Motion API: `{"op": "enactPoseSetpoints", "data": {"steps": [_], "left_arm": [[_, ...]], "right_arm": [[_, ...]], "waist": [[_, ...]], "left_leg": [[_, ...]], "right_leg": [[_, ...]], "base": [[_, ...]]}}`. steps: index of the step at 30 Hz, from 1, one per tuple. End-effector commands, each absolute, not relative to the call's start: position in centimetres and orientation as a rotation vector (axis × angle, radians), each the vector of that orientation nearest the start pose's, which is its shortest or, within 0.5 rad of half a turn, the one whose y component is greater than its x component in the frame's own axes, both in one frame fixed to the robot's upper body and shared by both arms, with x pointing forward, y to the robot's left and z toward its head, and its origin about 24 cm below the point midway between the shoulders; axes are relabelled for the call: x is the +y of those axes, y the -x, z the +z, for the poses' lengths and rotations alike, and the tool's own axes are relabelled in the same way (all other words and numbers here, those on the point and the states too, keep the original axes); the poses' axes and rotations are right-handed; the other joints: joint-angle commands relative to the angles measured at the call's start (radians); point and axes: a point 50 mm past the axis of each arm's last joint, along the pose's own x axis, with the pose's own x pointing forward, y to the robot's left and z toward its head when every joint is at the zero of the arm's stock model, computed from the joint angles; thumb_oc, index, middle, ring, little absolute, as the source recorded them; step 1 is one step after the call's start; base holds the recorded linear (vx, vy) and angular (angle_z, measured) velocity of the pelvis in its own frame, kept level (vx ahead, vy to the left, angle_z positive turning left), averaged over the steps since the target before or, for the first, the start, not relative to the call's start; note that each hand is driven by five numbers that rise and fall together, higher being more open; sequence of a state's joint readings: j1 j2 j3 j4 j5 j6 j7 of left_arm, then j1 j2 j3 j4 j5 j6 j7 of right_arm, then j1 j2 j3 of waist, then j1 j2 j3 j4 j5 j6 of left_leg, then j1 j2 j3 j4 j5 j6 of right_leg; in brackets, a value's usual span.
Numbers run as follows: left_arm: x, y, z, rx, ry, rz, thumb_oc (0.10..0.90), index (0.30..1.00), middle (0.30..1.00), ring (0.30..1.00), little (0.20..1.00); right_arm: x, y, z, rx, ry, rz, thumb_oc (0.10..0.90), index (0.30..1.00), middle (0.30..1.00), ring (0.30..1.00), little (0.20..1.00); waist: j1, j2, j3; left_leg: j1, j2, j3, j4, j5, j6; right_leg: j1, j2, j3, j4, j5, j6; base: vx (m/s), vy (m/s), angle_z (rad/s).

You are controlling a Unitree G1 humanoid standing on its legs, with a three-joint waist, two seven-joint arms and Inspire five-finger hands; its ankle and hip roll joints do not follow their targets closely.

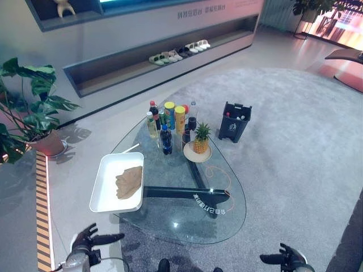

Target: Wipe the table with a cloth and put it in the basket.

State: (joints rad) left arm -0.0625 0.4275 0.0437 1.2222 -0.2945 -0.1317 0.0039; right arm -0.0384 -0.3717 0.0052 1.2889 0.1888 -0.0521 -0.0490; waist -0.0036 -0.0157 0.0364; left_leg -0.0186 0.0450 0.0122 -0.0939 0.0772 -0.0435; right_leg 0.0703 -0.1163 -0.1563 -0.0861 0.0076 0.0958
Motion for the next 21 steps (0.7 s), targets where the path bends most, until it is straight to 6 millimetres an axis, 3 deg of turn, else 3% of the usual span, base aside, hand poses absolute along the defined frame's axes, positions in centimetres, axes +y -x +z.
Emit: {"op": "enactPoseSetpoints", "data": {"steps": [1,10,21], "left_arm": [[32.1,-13.4,-11.6,0.951,-0.146,0.386,0.8,0.9,0.9,0.9,0.9],[28.0,-9.8,-14.7,1.201,-0.109,0.226,0.8,0.9,0.9,0.9,0.9],[27.0,-8.7,-15.4,1.28,-0.091,0.198,0.8,0.9,0.9,0.9,0.9]], "right_arm": [[-30.5,-10.6,-13.5,1.133,0.258,-0.361,0.8,0.9,0.9,0.9,0.9],[-28.4,-8.7,-14.9,1.257,0.265,-0.278,0.8,0.9,0.9,0.9,0.9],[-27.2,-7.8,-15.5,1.309,0.264,-0.215,0.8,0.9,0.9,0.9,0.9]], "waist": [[0.012,0.006,-0.007],[0.011,0.003,-0.013],[0.005,0.003,-0.009]], "left_leg": [[0.079,-0.013,0.049,0.007,-0.085,0.0],[0.116,-0.007,0.05,0.007,-0.095,0.006],[0.125,-0.001,0.044,0.007,-0.098,0.004]], "right_leg": [[-0.023,-0.014,0.026,0.05,0.014,0.022],[0.009,-0.014,0.023,0.056,0.004,0.018],[0.017,-0.014,0.034,0.048,0.01,0.02]], "base": [[0.04,0.005,-0.01],[0.04,0.002,-0.01],[0.01,0.001,0.0]]}}
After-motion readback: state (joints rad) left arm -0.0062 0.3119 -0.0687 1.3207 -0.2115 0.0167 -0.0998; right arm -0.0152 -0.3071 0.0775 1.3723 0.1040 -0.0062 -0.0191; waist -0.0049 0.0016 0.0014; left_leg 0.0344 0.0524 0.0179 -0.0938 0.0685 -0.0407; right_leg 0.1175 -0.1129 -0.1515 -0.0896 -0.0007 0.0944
